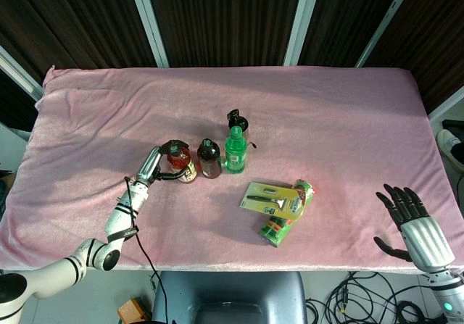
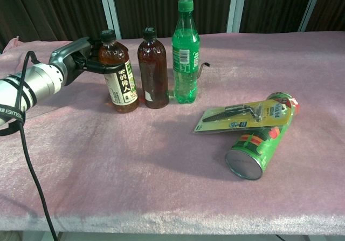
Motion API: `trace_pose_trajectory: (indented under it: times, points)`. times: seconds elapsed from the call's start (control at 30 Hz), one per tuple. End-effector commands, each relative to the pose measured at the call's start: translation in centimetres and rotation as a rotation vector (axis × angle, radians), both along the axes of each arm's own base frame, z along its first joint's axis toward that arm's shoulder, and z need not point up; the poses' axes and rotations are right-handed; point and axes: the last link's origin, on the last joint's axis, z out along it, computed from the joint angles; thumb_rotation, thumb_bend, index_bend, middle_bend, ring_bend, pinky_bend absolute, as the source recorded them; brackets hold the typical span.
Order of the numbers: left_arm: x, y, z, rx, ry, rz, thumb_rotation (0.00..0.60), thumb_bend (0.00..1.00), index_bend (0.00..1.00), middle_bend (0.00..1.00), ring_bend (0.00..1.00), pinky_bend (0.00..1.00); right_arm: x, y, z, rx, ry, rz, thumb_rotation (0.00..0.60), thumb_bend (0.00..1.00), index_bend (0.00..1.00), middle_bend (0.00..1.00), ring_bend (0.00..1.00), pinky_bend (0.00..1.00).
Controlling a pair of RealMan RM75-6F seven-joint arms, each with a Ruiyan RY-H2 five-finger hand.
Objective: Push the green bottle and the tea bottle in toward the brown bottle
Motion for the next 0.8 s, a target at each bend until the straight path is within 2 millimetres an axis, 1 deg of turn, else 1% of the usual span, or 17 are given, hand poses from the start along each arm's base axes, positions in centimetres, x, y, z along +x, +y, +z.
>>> trace_pose_trajectory:
  times: [0.03,0.13,0.3,0.4,0.5,0.6,0.67,0.8]
  points:
    - [-0.1,0.1,-0.3,-0.009,0.013,0.000,0.600,0.40,0.51,0.52,0.31,0.38,0.0,0.1,0.0,0.003,-0.003,0.000,0.600,0.35,0.00,0.00,0.00,0.00]
    - [-0.2,0.1,-0.4,-0.028,0.021,0.000,0.600,0.40,0.48,0.48,0.27,0.34,0.0,0.1,0.0,0.008,-0.005,0.001,0.600,0.35,0.00,0.00,0.00,0.00]
    - [-0.4,0.2,-0.4,-0.029,0.034,-0.009,0.600,0.39,0.44,0.36,0.16,0.23,0.0,0.1,-0.1,0.016,-0.002,-0.001,0.600,0.35,0.00,0.00,0.00,0.00]
    - [-0.5,0.1,-0.4,-0.035,0.041,-0.014,0.600,0.38,0.37,0.25,0.08,0.18,0.0,0.1,-0.1,0.017,0.001,-0.004,0.600,0.35,0.00,0.00,0.00,0.00]
    - [-0.6,0.0,-0.3,-0.022,0.050,-0.022,0.600,0.36,0.26,0.15,0.01,0.13,0.0,0.1,-0.1,0.017,0.001,-0.005,0.600,0.35,0.00,0.00,0.00,0.00]
    - [-0.6,-0.1,-0.1,-0.014,0.058,-0.033,0.600,0.34,0.16,0.09,0.00,0.11,0.1,0.1,-0.1,0.016,0.003,-0.005,0.600,0.35,0.00,0.00,0.00,0.00]
    - [-0.6,-0.2,0.1,-0.009,0.067,-0.044,0.600,0.34,0.10,0.06,0.00,0.10,0.1,0.1,-0.2,0.015,0.003,-0.004,0.600,0.35,0.00,0.00,0.00,0.00]
    - [-0.8,-0.7,0.6,0.009,0.092,-0.061,0.600,0.33,0.05,0.02,0.00,0.09,0.1,0.2,-0.2,0.016,0.005,-0.005,0.600,0.35,0.00,0.00,0.00,0.00]
